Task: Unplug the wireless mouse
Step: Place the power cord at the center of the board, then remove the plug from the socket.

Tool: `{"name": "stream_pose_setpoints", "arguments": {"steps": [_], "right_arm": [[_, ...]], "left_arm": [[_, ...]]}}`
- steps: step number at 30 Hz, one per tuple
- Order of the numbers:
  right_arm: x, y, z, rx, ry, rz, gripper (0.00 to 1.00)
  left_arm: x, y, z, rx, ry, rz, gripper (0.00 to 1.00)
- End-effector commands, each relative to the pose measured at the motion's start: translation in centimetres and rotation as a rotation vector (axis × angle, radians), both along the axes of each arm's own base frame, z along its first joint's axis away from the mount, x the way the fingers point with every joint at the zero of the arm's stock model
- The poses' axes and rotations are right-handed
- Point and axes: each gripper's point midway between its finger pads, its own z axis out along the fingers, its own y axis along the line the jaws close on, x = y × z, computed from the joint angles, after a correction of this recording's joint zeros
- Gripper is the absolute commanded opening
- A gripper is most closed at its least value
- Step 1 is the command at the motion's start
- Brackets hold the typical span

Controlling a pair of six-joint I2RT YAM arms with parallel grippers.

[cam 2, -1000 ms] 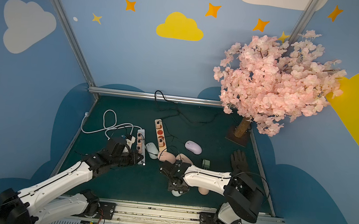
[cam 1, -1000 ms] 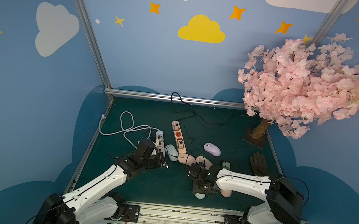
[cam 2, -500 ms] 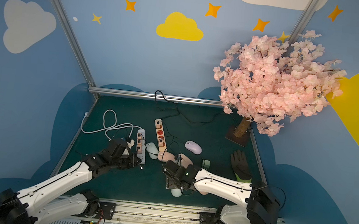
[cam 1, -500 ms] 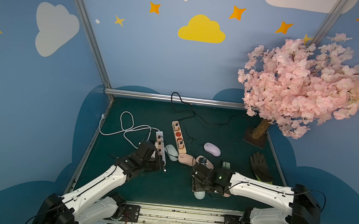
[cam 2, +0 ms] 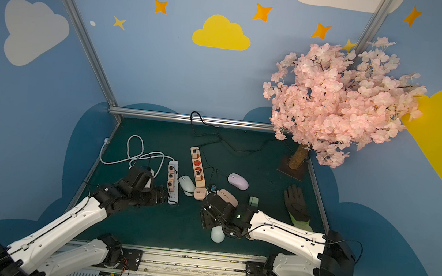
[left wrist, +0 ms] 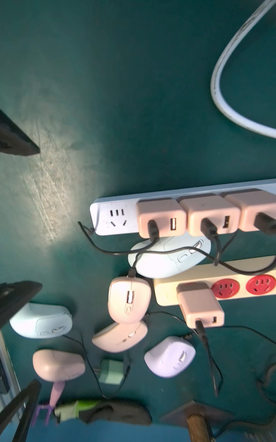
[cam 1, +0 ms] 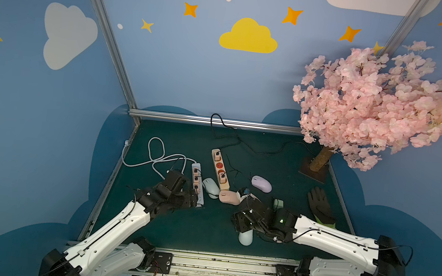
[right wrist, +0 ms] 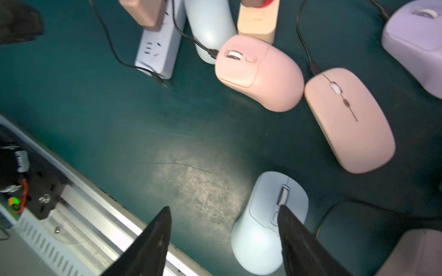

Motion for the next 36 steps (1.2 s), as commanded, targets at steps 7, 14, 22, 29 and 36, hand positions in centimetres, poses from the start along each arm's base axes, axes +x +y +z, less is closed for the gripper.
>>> {"name": "stream_pose_setpoints", "arguments": {"steps": [7,14,22,29,36], "right_arm": [[1.2,1.1,2.7,0.277,-0.031,-0.037,0.64],[1.4,-0.6,3.3,0.386,-0.024,-0.057,0.63],[1.8,-2.8,3.1,0.417,-0.06,-0.105,0.61],[1.4,-2.8,3.3,0.414,-0.074,-0.059,0.63],[1.3,-2.7,3.1,0.415,-0.074,-0.052,0.63]], "left_arm": [[4.1,0.1,0.3,0.168,0.052,-0.037,0.82],[6.1,-0.4,-0.5,0.251,0.095,-0.04,0.7],[7.3,-0.6,-2.9,0.377,0.204,-0.041,0.6],[7.9,-1.2,-4.7,0.418,0.25,-0.032,0.5],[7.9,-1.3,-6.2,0.443,0.292,-0.033,0.41]]}}
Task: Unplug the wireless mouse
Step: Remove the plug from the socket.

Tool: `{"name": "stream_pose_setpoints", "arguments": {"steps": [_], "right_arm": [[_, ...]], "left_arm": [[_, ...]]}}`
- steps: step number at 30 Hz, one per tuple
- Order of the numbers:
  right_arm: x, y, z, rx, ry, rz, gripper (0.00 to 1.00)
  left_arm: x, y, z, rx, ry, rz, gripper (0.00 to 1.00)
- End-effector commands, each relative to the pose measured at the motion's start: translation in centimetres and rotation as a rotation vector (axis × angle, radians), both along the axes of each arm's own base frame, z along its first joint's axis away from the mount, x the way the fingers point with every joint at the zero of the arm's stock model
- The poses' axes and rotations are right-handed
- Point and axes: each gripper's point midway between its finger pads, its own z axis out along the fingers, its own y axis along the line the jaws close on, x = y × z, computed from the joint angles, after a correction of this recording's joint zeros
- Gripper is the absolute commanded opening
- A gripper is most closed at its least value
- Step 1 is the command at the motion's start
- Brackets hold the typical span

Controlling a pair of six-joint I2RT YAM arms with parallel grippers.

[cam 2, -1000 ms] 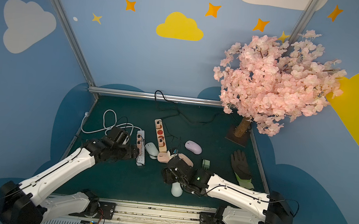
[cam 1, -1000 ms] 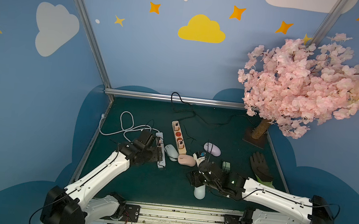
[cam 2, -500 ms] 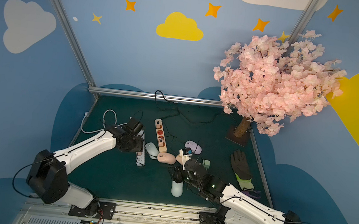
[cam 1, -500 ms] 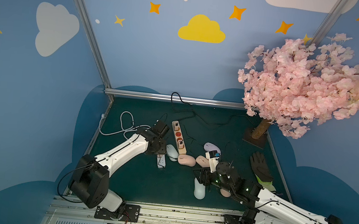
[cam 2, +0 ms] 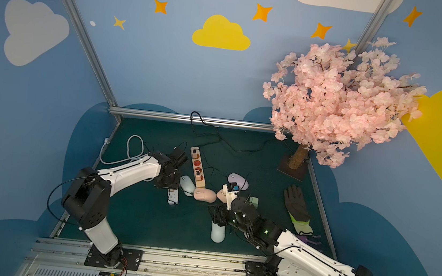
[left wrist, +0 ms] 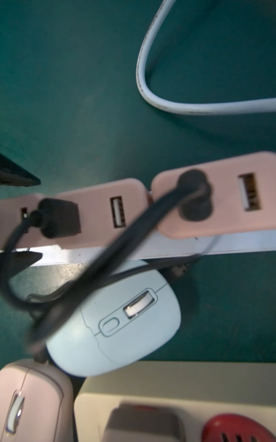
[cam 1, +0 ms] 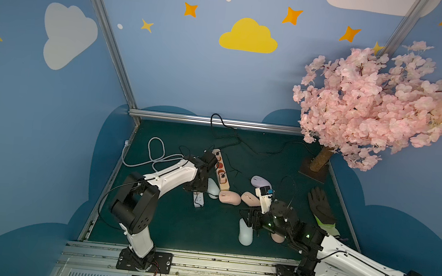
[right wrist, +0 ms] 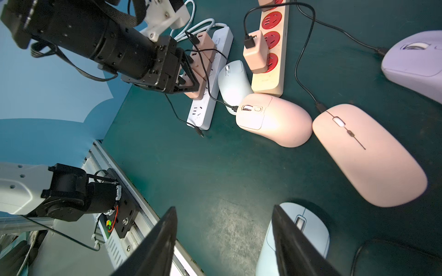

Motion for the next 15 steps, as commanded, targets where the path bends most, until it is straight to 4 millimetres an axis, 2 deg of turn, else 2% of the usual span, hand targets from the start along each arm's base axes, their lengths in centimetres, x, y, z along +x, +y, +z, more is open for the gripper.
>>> {"name": "stream_pose_setpoints", "arguments": {"steps": [1,4,10,15], "right_arm": [[-0.1,0.0,0.1,0.007,-0.018,0.015,0.63],[-0.1,0.1,0.1,0.005,-0.018,0.018,0.63],[-0.2,0.5,-0.1,-0.008,-0.01,0.041,0.63],[-0.2,1.4,-0.1,-0.011,0.018,0.065,0.62]], "left_arm": [[0.0,0.2,0.1,0.023,0.008,0.009,0.39],[0.1,0.2,0.1,0.024,0.008,0.01,0.32],[0.0,0.1,0.6,-0.002,-0.017,0.009,0.3],[-0.4,-0.1,0.8,-0.094,-0.039,0.021,0.2]]}}
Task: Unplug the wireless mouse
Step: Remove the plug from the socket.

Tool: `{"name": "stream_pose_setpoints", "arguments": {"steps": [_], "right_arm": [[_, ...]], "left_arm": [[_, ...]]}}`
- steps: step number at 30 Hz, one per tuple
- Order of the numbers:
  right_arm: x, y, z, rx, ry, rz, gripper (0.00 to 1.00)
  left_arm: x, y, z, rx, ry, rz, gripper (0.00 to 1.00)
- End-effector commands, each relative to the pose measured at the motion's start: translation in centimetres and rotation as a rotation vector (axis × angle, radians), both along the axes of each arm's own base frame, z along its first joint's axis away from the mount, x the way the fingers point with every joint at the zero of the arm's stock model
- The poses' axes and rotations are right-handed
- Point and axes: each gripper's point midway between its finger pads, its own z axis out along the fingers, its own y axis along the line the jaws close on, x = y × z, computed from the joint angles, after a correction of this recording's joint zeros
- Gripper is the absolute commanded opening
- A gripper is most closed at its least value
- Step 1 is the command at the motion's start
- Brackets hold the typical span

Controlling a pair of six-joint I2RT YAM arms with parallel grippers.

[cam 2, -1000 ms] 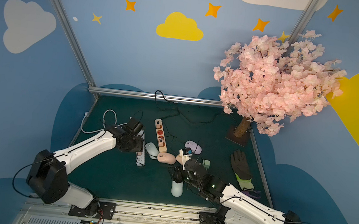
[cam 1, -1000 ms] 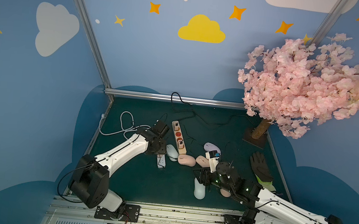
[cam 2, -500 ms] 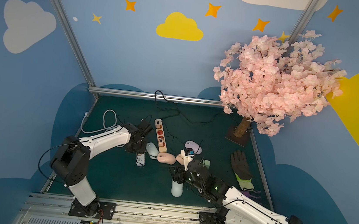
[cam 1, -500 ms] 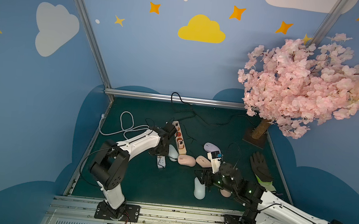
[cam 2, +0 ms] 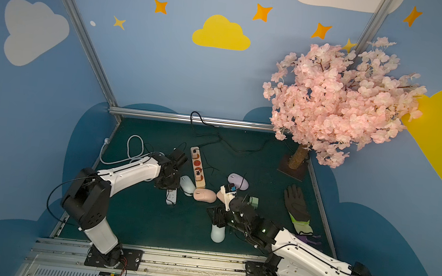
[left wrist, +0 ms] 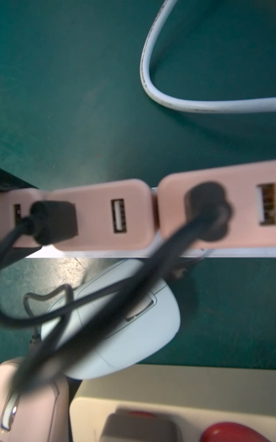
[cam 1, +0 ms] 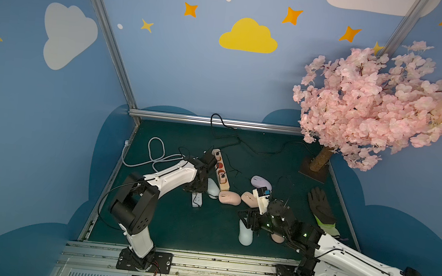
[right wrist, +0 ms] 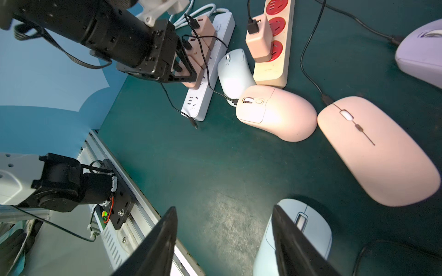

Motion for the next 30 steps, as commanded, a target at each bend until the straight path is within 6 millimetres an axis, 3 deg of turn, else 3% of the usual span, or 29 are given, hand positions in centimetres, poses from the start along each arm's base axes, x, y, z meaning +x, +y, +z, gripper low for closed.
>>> {"name": "stream_pose_setpoints", "arguments": {"steps": [1,8,12,17,21,30], "right_arm": [[0.1,1.2,1.3,0.025,-0.007,0.037,0.61],[0.0,5.9,1.5,0.085,0.027,0.174,0.6],[0.3,9.7,1.5,0.121,0.078,0.23,0.57],[0.9,14.0,0.1,0.129,0.14,0.251,0.56],[2.0,15.7,-1.8,0.1,0.205,0.216,0.56],[4.2,17.2,-5.6,0.098,0.343,0.136,0.55]], "left_arm": [[-0.4,-0.2,0.8,-0.093,-0.023,0.003,0.17],[-1.5,0.0,0.1,-0.379,-0.049,0.082,0.03],[-1.9,0.1,0.1,-0.455,-0.061,0.107,0.03],[-2.3,-0.4,-0.2,-0.528,-0.069,0.12,0.03],[-3.2,-0.6,-0.4,-0.574,-0.056,0.13,0.03],[-4.5,0.1,-0.8,-0.586,-0.054,0.135,0.03]]}}
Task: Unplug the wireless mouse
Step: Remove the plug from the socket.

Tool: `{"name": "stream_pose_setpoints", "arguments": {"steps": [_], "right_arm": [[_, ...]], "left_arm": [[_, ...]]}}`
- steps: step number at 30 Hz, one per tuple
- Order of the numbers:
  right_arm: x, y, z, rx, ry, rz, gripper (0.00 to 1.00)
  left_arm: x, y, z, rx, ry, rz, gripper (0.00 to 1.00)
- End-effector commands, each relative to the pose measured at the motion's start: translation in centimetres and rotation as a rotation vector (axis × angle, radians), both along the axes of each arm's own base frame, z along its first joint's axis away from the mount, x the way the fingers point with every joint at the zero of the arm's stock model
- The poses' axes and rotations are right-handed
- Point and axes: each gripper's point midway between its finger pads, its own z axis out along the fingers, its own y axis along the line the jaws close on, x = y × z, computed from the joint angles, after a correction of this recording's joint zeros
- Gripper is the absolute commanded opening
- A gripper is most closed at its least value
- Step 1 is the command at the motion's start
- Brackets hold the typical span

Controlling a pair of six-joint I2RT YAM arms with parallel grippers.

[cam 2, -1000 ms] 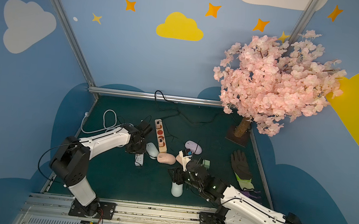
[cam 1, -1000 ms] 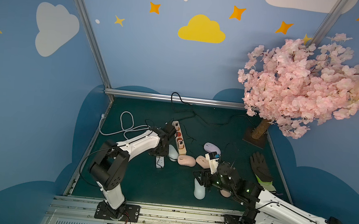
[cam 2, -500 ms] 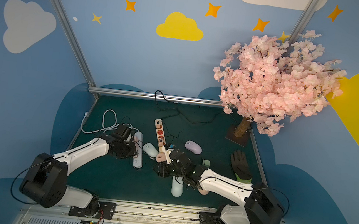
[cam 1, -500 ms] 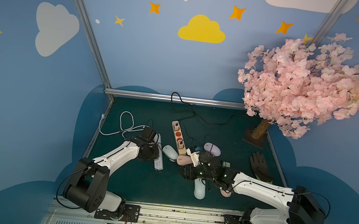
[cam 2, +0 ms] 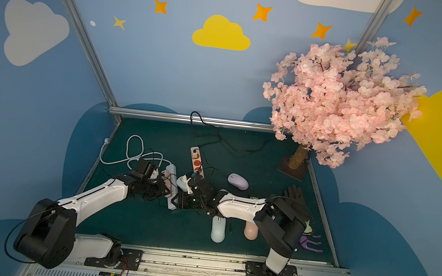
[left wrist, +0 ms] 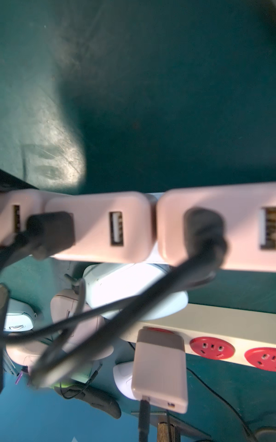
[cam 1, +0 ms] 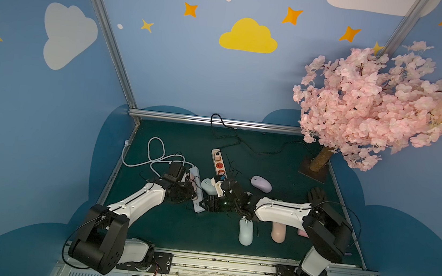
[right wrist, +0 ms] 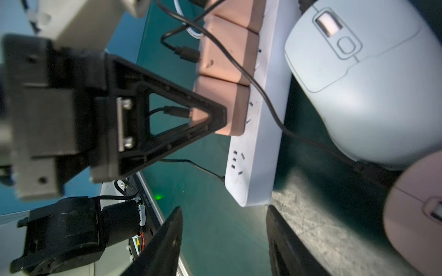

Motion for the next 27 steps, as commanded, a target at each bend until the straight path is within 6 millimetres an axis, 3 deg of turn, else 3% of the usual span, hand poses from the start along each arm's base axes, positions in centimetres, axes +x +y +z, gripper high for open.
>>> {"name": "stream_pose_setpoints", "arguments": {"steps": [1,12,27], "right_arm": [[1.0,1.1,0.1,0.052,0.052,-0.024,0.55],[2.1,2.0,-1.9,0.04,0.123,0.004,0.57],[2.2,3.0,-3.8,0.034,0.194,0.017,0.47]], "left_arm": [[-1.3,-0.3,-0.4,-0.038,0.039,-0.022,0.03],[-1.4,-0.2,-0.5,-0.073,0.03,-0.027,0.03],[-1.5,0.0,-1.0,-0.089,0.052,-0.016,0.03]]}}
